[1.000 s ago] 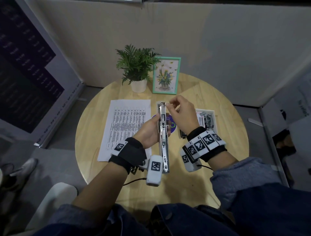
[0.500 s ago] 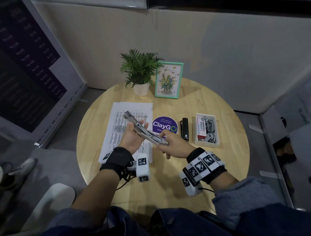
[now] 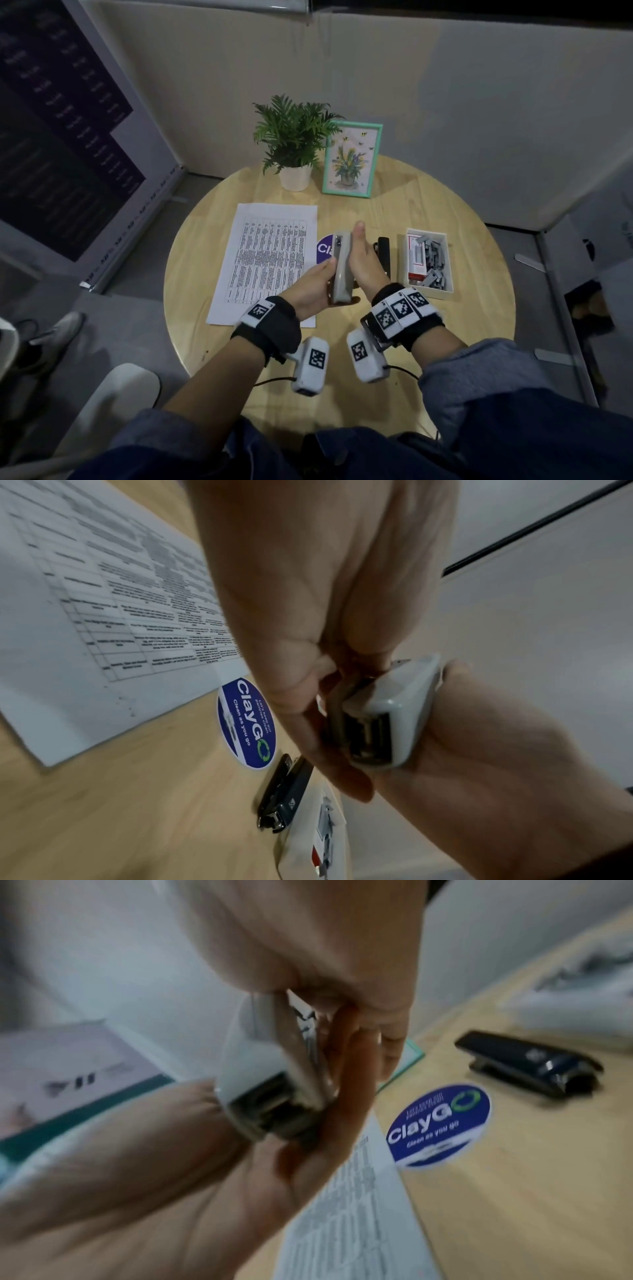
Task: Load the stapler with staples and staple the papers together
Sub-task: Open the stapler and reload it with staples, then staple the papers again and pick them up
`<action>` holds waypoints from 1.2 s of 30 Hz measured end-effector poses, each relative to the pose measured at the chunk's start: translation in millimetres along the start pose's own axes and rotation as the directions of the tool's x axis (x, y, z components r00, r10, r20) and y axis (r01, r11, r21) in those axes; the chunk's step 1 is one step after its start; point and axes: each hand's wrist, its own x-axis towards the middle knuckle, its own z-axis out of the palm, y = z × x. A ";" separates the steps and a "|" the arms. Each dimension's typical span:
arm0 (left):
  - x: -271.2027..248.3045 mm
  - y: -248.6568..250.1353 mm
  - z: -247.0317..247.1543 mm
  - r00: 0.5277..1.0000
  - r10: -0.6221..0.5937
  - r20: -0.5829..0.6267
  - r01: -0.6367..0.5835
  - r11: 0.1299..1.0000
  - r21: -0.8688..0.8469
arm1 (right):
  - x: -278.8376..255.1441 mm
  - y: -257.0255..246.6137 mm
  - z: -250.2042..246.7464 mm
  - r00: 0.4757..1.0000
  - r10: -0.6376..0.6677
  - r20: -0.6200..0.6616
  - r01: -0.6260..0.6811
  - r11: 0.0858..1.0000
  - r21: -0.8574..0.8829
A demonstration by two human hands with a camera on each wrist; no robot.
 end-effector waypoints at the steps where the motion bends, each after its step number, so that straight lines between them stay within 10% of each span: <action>1: 0.5 0.6 -0.8 1.000 -0.011 -0.012 0.011 1.000 0.027 | 1.1 1.7 -1.3 0.999 0.031 -0.017 -0.030 0.998 0.061; 9: -12.1 -7.6 -48.6 0.965 -0.002 -0.264 0.041 0.989 0.143 | 9.4 10.3 1.9 0.981 0.145 -0.130 -0.094 0.936 0.339; 13: -19.0 1.0 -93.6 0.883 0.050 -0.468 -0.033 0.998 0.045 | 20.8 17.6 11.7 0.955 0.248 -0.163 -0.142 0.864 0.482; 21: -1.4 41.1 -183.1 0.670 0.092 -0.737 -0.009 0.993 0.116 | 72.1 9.0 39.7 0.857 0.466 -0.218 -0.425 0.880 0.212; 30: 53.8 69.9 -234.0 0.764 -0.016 -0.646 0.151 0.976 0.154 | 110.5 -18.7 78.2 0.799 0.531 -0.281 -0.566 0.822 -0.057; 36: 58.0 64.7 -236.3 0.819 0.166 -0.550 0.166 0.848 0.503 | 103.2 -13.1 80.7 0.808 0.562 -0.175 -0.577 0.816 -0.043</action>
